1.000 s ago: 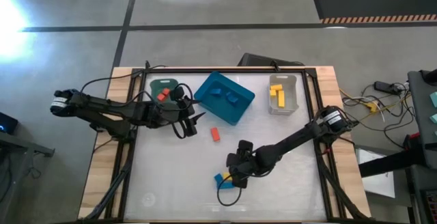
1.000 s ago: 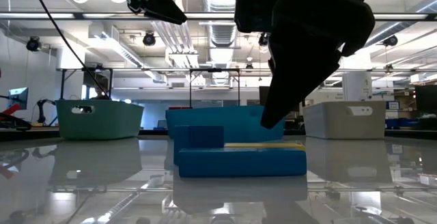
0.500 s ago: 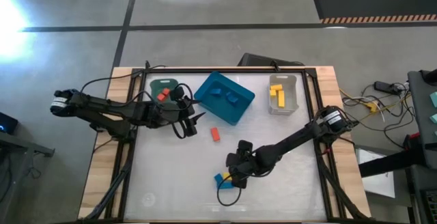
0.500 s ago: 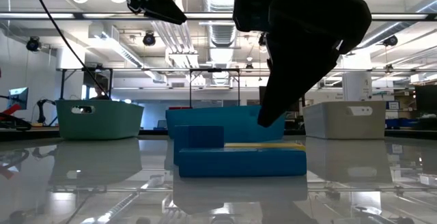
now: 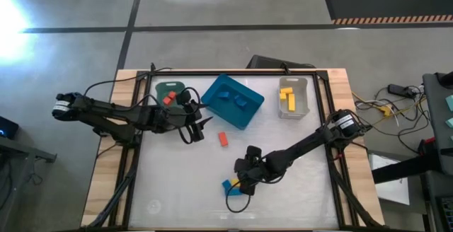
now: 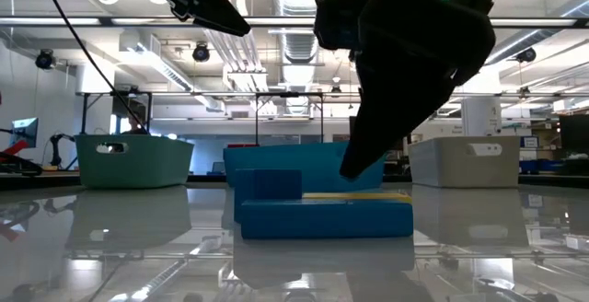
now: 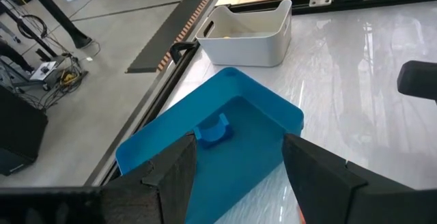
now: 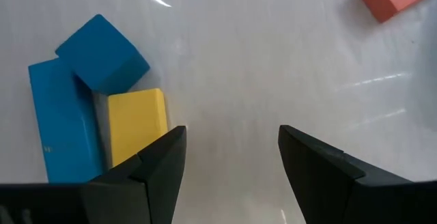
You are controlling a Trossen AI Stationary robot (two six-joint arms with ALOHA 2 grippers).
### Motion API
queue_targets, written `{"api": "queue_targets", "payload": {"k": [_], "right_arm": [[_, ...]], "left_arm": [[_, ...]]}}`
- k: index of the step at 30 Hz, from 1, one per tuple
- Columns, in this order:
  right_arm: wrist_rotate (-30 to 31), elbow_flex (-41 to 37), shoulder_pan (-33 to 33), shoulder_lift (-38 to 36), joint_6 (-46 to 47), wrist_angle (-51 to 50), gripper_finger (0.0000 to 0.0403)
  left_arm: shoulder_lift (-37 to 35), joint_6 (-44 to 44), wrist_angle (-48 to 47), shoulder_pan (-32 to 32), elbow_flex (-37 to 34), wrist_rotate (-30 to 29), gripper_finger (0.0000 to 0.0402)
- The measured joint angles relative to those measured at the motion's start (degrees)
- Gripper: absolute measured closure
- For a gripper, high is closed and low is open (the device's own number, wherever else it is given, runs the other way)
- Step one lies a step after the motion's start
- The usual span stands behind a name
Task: Sort & place blocks by color
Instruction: Put the yellow block into the gray bin
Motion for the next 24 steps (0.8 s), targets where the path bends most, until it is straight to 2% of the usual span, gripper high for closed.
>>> {"api": "queue_targets", "payload": {"k": [11, 24], "right_arm": [[-0.21, -2.67, 0.47, -0.02, -1.61, 7.86, 0.0179], [-3.92, -5.31, 1.04, 0.52, -2.41, 13.77, 0.0179]], "left_arm": [[0.00, 0.04, 0.04, 0.00, -0.13, 0.00, 0.0201], [-0.02, 0.06, 0.20, 0.00, -0.15, 0.00, 0.0201]]}}
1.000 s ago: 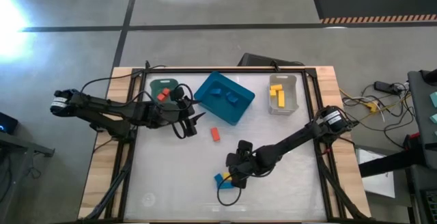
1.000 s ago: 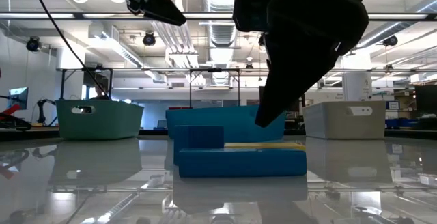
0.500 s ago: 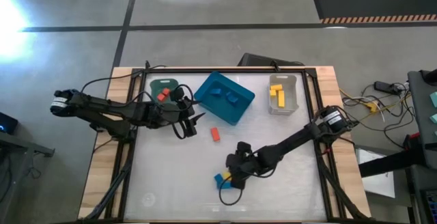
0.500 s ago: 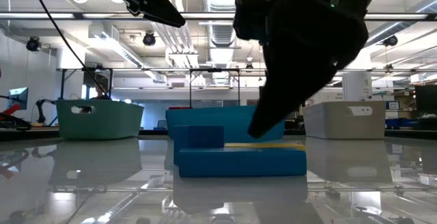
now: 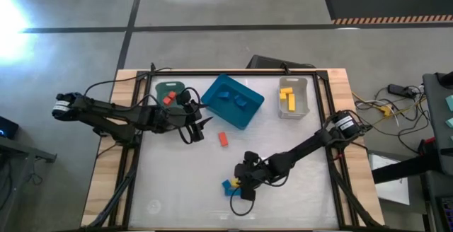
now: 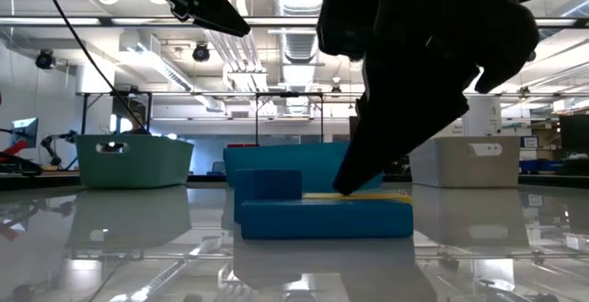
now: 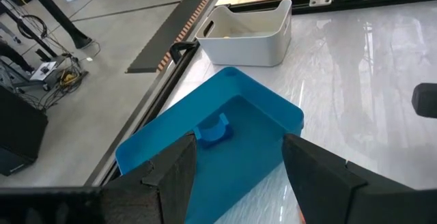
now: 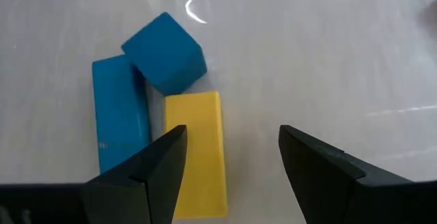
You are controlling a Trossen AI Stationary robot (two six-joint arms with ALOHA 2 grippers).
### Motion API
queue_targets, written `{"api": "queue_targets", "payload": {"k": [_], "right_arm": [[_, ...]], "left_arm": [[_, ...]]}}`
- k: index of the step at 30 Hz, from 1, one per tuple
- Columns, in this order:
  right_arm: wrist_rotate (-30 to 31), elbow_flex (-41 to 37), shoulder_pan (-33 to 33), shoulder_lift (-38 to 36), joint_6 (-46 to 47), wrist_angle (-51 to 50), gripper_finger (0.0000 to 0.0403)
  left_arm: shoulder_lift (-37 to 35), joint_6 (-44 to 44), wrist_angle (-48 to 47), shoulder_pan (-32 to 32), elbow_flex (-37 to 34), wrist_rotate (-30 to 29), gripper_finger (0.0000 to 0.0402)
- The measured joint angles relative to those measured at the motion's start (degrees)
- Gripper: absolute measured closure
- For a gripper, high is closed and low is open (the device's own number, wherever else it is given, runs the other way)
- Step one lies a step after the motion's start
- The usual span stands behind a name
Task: Sort & place blocks by color
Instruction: Put the yellow block into the gray bin
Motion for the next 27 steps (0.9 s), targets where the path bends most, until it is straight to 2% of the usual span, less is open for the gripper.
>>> {"api": "queue_targets", "payload": {"k": [3, 6, 13, 18, 27], "right_arm": [[0.75, -0.49, -0.01, 0.00, 0.27, 0.10, 0.0179], [4.51, -0.73, -0.19, -0.05, 1.53, -1.49, 0.0181], [9.27, 0.81, -0.61, -2.95, -3.01, -3.87, 0.0192], [5.99, 1.58, -0.44, -3.41, 0.27, -4.43, 0.0195], [2.83, 0.85, 0.24, 0.80, 7.18, -5.26, 0.0195]], "left_arm": [[0.00, -0.02, 0.02, 0.00, 0.00, 0.00, 0.0201], [0.00, -0.02, -0.02, 0.01, 0.00, 0.00, 0.0201], [0.00, -0.02, -0.07, 0.00, -0.02, 0.01, 0.0201], [0.00, -0.02, 0.00, 0.02, -0.02, 0.00, 0.0201], [0.00, -0.04, 0.15, 0.02, -0.02, 0.01, 0.0201]]}}
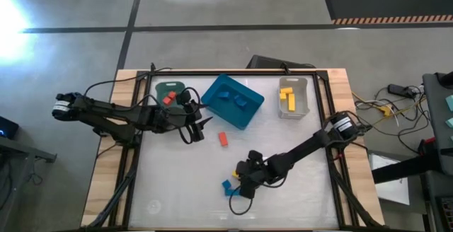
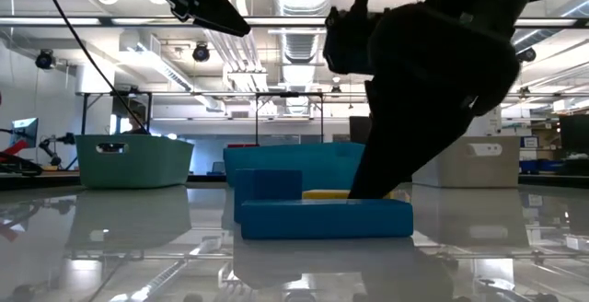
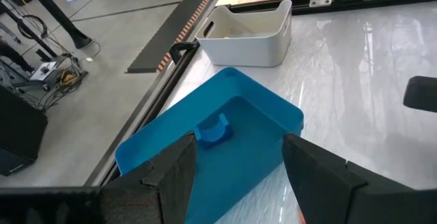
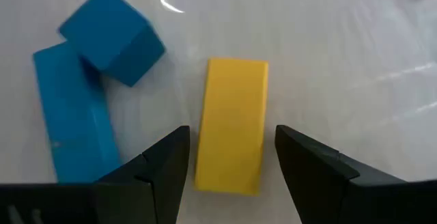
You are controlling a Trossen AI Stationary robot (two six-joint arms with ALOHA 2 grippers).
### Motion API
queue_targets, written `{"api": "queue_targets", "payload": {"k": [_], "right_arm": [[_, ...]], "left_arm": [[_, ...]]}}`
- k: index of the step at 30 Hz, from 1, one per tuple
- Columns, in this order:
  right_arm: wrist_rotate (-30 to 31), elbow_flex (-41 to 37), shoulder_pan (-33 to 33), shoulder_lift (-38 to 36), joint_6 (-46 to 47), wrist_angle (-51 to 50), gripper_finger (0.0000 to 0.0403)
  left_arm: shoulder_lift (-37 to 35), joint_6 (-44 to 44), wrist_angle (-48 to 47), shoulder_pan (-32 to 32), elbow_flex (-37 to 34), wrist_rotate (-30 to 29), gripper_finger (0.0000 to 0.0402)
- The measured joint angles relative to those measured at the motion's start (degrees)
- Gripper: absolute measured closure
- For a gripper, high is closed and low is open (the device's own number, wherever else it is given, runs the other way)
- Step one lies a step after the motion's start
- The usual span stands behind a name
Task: Sort & place blocks by color
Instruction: Put the yellow block into the gray bin
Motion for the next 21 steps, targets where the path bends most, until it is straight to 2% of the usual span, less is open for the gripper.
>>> {"api": "queue_targets", "payload": {"k": [9, 12, 17, 21], "right_arm": [[2.18, 0.02, -0.36, 0.86, 0.82, 0.31, 0.0203], [2.20, 0.00, -1.45, 0.86, -0.47, 0.31, 0.0224], [0.37, 0.08, -2.47, 0.68, -1.82, 0.08, 0.0285], [-0.44, 0.59, -2.63, 0.26, -3.32, -0.80, 0.0286]], "left_arm": [[0.04, -0.20, -0.01, 0.00, -0.07, -0.01, 0.0201], [0.07, -0.20, 0.00, 0.00, -0.05, -0.01, 0.0201], [0.07, 0.09, 0.07, 0.00, -0.02, -0.01, 0.0201], [0.07, 0.04, 0.12, 0.00, -0.02, -0.01, 0.0201]]}}
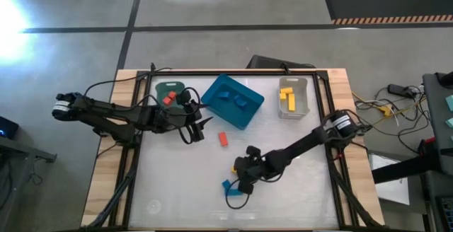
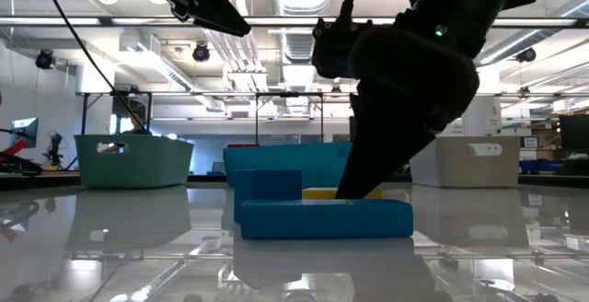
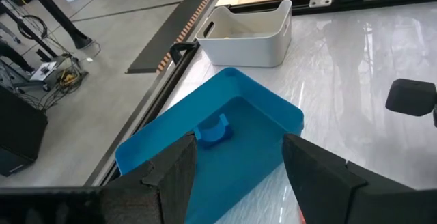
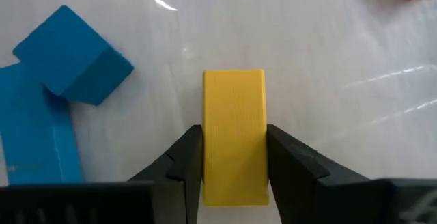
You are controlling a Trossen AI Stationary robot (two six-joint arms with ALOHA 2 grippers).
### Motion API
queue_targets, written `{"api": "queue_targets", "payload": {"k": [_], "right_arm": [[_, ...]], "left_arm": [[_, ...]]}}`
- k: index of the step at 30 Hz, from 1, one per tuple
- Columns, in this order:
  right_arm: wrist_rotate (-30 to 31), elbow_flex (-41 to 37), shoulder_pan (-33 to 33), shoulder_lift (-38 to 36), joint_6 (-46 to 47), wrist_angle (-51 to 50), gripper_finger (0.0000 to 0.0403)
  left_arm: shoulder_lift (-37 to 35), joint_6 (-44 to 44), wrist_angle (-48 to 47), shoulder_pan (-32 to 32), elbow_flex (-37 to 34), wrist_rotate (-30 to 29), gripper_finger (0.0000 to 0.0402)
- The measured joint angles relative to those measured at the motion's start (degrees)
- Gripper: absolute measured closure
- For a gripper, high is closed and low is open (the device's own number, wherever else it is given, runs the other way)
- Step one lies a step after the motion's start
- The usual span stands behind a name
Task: Sort & place blocks by color
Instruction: Put the yellow block into the gray bin
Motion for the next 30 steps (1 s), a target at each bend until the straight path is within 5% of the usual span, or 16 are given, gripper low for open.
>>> {"api": "queue_targets", "payload": {"k": [14, 30], "right_arm": [[0.02, 0.59, -3.41, -13.34, 2.21, -12.82, 0.0286], [4.49, -2.02, -17.97, -26.05, -1.94, -17.87, 0.0286]], "left_arm": [[0.00, -0.09, 0.42, 0.00, -0.02, 0.00, 0.0201], [-0.02, -0.05, 0.50, 0.00, -0.04, 0.00, 0.0201]]}}
